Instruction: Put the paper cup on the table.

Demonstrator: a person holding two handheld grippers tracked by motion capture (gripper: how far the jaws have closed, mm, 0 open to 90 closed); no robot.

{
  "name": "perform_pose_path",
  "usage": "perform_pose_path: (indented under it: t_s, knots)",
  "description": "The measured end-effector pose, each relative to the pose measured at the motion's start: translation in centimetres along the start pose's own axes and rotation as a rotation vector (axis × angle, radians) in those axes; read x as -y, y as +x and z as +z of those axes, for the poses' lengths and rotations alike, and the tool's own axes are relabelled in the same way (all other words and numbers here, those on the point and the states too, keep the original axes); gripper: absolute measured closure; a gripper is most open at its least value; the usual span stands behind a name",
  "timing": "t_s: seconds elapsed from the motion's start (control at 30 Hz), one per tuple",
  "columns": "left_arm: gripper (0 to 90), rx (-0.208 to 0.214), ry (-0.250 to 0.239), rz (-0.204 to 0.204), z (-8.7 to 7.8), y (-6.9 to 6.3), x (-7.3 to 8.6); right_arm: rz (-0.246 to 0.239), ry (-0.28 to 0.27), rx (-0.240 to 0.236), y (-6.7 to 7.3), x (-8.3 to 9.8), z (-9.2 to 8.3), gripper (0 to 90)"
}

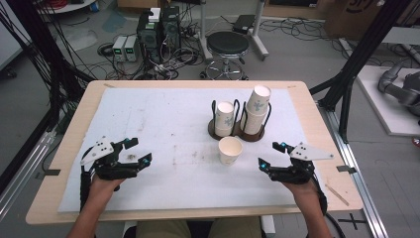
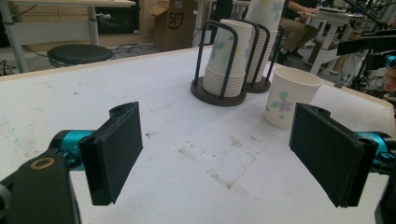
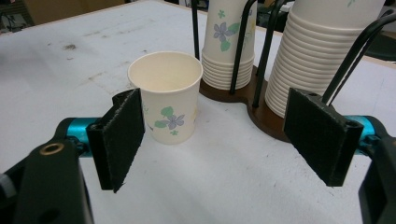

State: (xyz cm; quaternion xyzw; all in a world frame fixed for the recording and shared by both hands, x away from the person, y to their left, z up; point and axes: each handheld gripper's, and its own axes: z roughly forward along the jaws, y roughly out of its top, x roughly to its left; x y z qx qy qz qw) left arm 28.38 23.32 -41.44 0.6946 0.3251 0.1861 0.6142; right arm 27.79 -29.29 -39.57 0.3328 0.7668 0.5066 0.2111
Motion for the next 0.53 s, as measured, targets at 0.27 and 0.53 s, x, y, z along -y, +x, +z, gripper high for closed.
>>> perform_pose_path:
  t_s: [0.27, 0.53]
  knots:
    - [17.2, 0.001, 0.004, -0.002, 0.13, -0.06, 0.08, -0.006, 0.006, 0.004, -0.09, 0.06, -0.01, 21.4]
    - [17.2, -0.005, 0.007, -0.005, 0.35, 0.19, 0.13, -0.006, 0.003, 0.006, -0.20, 0.21, -0.02, 21.4]
